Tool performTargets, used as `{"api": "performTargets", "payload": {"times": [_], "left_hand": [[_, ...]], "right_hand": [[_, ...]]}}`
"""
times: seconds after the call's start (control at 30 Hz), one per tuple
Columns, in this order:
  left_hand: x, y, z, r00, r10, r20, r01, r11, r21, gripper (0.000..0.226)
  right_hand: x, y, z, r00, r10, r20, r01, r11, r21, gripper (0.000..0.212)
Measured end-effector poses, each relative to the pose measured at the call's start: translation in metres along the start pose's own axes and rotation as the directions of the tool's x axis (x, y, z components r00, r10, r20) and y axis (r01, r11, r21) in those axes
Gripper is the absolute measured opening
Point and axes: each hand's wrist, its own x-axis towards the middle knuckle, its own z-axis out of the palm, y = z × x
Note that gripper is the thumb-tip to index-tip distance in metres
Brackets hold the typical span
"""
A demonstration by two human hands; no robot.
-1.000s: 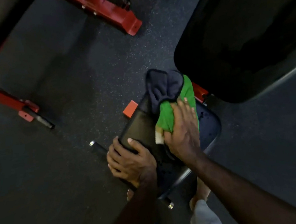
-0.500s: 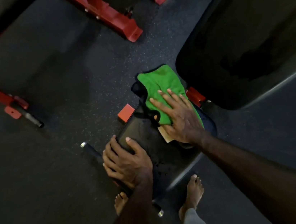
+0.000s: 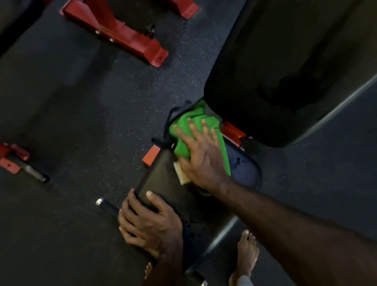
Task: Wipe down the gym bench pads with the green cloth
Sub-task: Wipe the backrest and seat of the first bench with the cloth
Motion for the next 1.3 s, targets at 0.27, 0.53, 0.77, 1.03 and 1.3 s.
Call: {"api": "performTargets", "payload": {"times": [0.27,0.53,0.77,1.03,1.3], "left_hand": [[0.004,0.0,-0.008,0.992,0.103,0.075,-0.101,0.995,-0.026,0.051],[0.025,0.024,0.001,0.803,0.566,0.184,-0.535,0.822,-0.192,0.047],[0.019,0.039,0.013,0.818,0.548,0.175,-0.536,0.836,-0.117,0.049],[0.019,0.044,0.012,0.822,0.537,0.188,-0.53,0.843,-0.091,0.051],[0.018,0.044,0.012,0.826,0.523,0.21,-0.521,0.851,-0.066,0.052]], "right_hand": [[-0.015,0.02,-0.011,0.995,0.095,0.003,-0.095,0.995,-0.024,0.087],[0.004,0.028,-0.018,0.997,-0.049,0.063,0.05,0.999,-0.012,0.081],[0.011,0.034,-0.02,0.987,-0.138,0.084,0.138,0.99,0.005,0.081],[-0.034,0.058,-0.031,0.999,-0.012,0.036,0.009,0.997,0.074,0.084],[-0.088,0.075,-0.031,0.991,0.135,0.011,-0.135,0.988,0.08,0.086]]}}
